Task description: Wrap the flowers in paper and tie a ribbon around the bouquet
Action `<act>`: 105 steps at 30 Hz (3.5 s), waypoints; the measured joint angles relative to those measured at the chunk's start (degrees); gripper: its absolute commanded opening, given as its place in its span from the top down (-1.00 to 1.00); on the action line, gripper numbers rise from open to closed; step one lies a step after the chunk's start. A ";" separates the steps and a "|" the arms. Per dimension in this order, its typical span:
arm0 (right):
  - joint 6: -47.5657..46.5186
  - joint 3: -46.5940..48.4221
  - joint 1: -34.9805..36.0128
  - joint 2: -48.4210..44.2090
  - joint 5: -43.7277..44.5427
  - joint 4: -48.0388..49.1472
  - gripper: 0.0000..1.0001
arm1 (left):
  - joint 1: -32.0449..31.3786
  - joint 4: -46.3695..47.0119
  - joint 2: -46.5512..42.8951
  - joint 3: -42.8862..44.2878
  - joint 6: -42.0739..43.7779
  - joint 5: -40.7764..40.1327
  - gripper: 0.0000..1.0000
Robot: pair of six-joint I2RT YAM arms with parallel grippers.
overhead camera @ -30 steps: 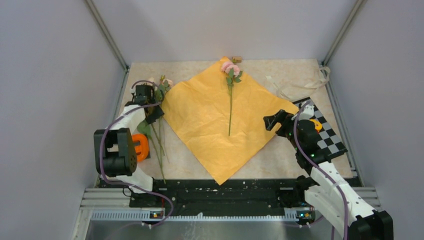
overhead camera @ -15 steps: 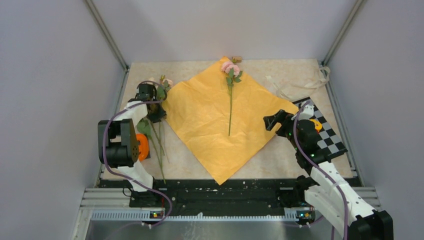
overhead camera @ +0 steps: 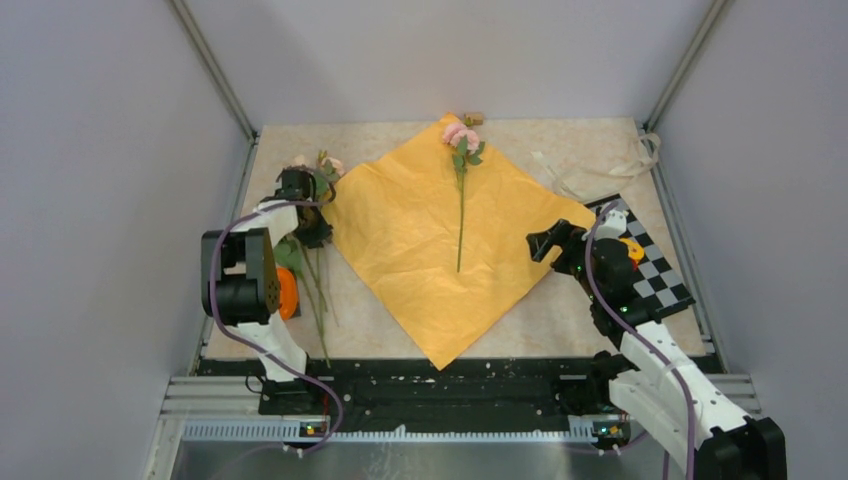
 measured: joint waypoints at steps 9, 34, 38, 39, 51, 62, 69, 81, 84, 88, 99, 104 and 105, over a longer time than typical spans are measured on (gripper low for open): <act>0.00 0.00 0.00 0.37 0.31 -0.04 -0.97 | -0.07 -0.59 0.44 0.44 0.28 -1.18 1.00; 0.07 0.09 0.00 -0.39 1.77 -0.85 -0.97 | -19.45 8.46 -20.00 6.40 4.87 14.25 1.00; 0.24 0.09 0.00 -0.44 2.51 -1.03 -0.97 | -22.51 12.09 -6.97 16.41 3.43 19.93 1.00; 0.26 0.09 0.00 -0.44 2.64 -1.03 -0.97 | -23.08 12.46 -3.48 19.08 3.15 20.63 1.00; 0.24 0.09 0.00 -0.24 3.43 -1.36 -0.97 | -26.77 11.69 26.77 41.00 -2.36 20.15 1.00; 0.13 0.37 0.00 1.09 3.48 -1.36 -0.97 | -26.73 10.97 33.99 43.78 -5.07 16.04 0.24; 0.07 0.37 0.00 1.07 3.45 -1.38 -0.97 | -26.73 10.43 33.31 44.28 -4.68 16.57 -0.93; -0.31 0.39 0.00 -2.84 4.31 -2.62 -0.97 | -26.56 5.38 -4.37 15.56 0.33 5.40 -0.97; -0.39 0.39 0.00 -3.13 4.48 -2.60 -0.97 | -25.11 3.04 -14.05 9.49 1.36 -2.40 -0.98; -0.42 0.39 0.00 -2.99 4.55 -2.58 -0.97 | -17.88 0.50 -18.99 3.02 2.34 -7.50 -0.97; -0.42 0.39 0.00 0.02 4.52 -1.62 -0.97 | -3.45 -2.12 -9.46 -2.89 6.27 -6.60 -0.47; -0.44 0.39 0.00 1.51 4.50 -1.29 -0.97 | -1.99 -2.38 -5.09 -2.80 7.85 -5.51 -0.20; -0.44 0.39 0.00 1.62 4.50 -1.31 -0.97 | -1.86 -2.36 -4.81 -2.75 7.98 -5.51 -0.19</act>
